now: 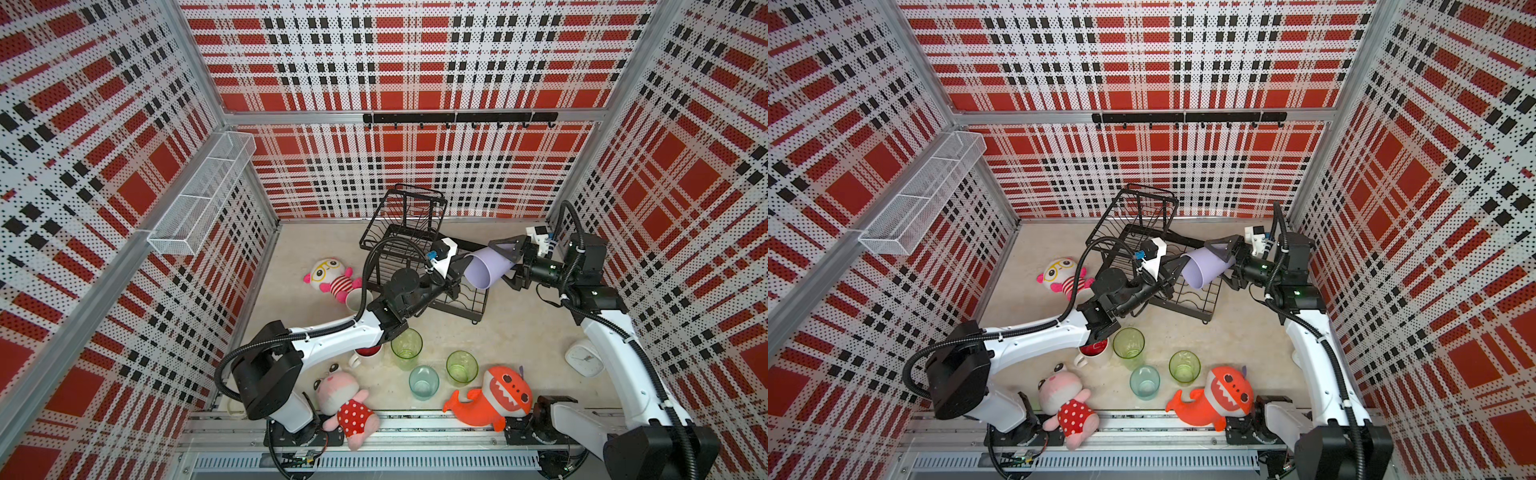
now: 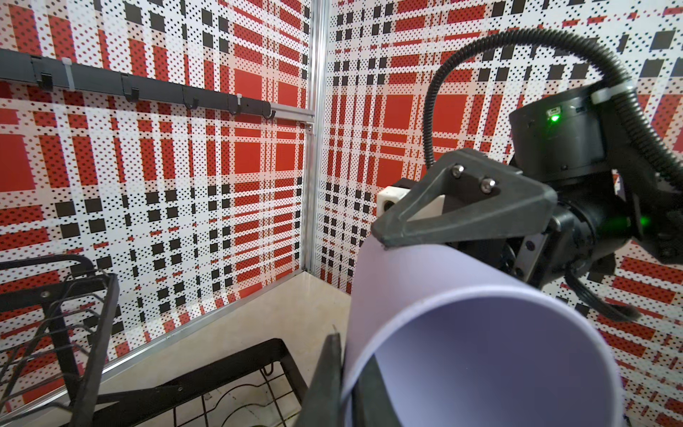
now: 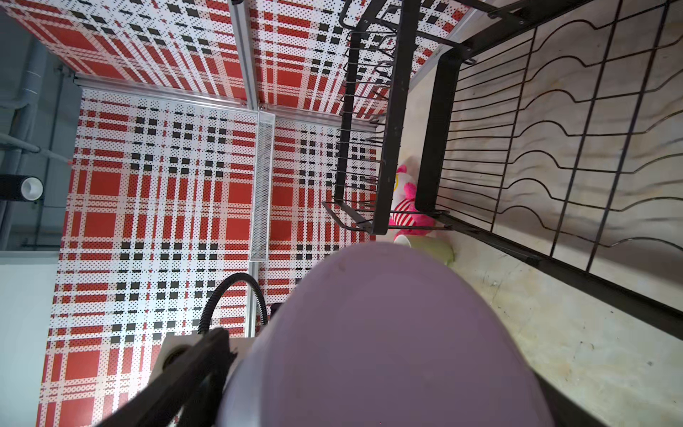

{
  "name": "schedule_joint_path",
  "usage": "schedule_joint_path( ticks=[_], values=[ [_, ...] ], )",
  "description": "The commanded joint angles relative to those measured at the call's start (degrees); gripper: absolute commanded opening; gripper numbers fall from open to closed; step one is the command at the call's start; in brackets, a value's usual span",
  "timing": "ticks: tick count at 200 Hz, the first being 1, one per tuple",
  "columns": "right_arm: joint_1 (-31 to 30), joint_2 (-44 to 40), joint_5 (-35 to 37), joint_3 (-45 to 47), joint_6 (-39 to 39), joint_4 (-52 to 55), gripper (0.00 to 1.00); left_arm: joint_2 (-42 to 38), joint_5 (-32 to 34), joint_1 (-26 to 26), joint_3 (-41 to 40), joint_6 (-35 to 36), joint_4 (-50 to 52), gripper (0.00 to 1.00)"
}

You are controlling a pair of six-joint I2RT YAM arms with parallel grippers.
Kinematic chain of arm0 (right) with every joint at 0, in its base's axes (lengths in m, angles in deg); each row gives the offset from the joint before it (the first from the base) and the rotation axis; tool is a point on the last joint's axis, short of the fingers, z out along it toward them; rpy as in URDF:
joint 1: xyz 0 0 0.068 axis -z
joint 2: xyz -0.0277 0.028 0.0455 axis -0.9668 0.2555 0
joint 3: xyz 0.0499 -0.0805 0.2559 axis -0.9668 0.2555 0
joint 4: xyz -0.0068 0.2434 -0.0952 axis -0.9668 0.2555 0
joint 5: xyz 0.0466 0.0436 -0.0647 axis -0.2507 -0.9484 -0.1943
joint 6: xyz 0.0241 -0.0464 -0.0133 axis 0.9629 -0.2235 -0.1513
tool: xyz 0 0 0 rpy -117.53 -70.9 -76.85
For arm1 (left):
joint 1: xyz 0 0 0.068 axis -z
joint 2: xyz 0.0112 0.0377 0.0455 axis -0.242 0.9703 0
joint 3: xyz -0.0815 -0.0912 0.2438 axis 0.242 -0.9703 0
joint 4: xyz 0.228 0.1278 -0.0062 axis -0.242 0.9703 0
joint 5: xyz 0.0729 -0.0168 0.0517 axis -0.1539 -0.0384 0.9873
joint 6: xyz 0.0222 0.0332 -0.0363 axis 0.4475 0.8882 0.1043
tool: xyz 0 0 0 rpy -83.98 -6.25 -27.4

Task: Load cups into a dish rack
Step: Pick up the cup from the center of the table.

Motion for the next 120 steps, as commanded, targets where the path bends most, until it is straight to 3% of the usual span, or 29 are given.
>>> schedule_joint_path(
  ticks=[1, 29, 58, 87, 120],
  values=[
    [-0.4, -0.4, -1.9, 0.1, 1.7, -4.4, 1.00, 0.9, -0.5, 0.2, 2.4, -2.0, -4.0, 0.00],
    [-0.3, -1.1, -3.6, 0.8, 3.5, -8.9, 1.00, 1.1, -2.2, -0.1, 1.8, -3.7, -5.8, 0.00],
    [-0.2, 0.4, -6.2, -2.8, -5.8, -2.7, 1.00, -1.0, -5.3, -2.7, -1.7, -6.6, -11.2, 0.00],
    [-0.2, 0.2, -7.9, -5.3, -16.6, 3.6, 1.00, -3.2, -16.0, -5.7, -5.0, -4.8, -15.2, 0.00],
    [-0.2, -0.9, -13.2, -3.6, -17.9, 0.6, 1.00, -4.3, -25.8, -8.2, -5.5, -5.2, -15.2, 0.00]
  ],
)
